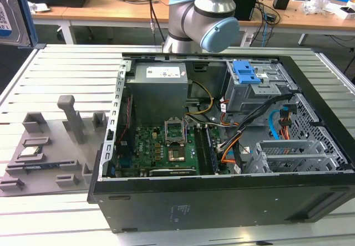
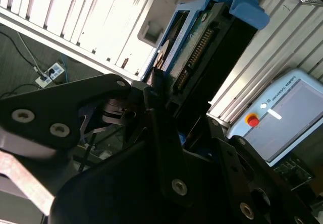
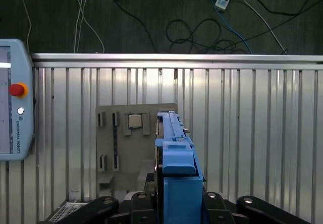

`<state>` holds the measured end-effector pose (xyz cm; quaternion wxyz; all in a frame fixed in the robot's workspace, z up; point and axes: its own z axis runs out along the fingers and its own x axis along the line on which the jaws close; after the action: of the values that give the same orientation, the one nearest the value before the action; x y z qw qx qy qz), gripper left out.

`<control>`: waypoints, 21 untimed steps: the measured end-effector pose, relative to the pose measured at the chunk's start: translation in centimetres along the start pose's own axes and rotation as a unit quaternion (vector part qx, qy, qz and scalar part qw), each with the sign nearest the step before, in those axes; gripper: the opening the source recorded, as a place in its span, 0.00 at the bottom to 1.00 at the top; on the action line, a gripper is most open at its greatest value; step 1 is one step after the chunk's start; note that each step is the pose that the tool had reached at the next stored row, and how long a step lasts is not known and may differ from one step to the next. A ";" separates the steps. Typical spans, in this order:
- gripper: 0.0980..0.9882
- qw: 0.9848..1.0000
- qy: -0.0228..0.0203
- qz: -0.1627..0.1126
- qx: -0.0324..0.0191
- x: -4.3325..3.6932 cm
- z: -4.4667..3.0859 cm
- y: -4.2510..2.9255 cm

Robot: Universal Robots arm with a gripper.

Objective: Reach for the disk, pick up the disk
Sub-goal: 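Pick up the disk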

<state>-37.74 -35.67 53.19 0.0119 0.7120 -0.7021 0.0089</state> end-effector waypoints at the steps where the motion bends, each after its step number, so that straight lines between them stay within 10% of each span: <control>1: 0.30 1.000 0.000 0.000 0.000 0.00 -0.15 0.00; 15: 0.30 1.000 0.000 0.000 0.000 0.06 -1.64 -0.17; 21: 0.30 1.000 0.000 0.000 0.000 0.08 -1.65 -2.38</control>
<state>-35.36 -35.66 54.83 0.0120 0.7120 -0.7020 0.0087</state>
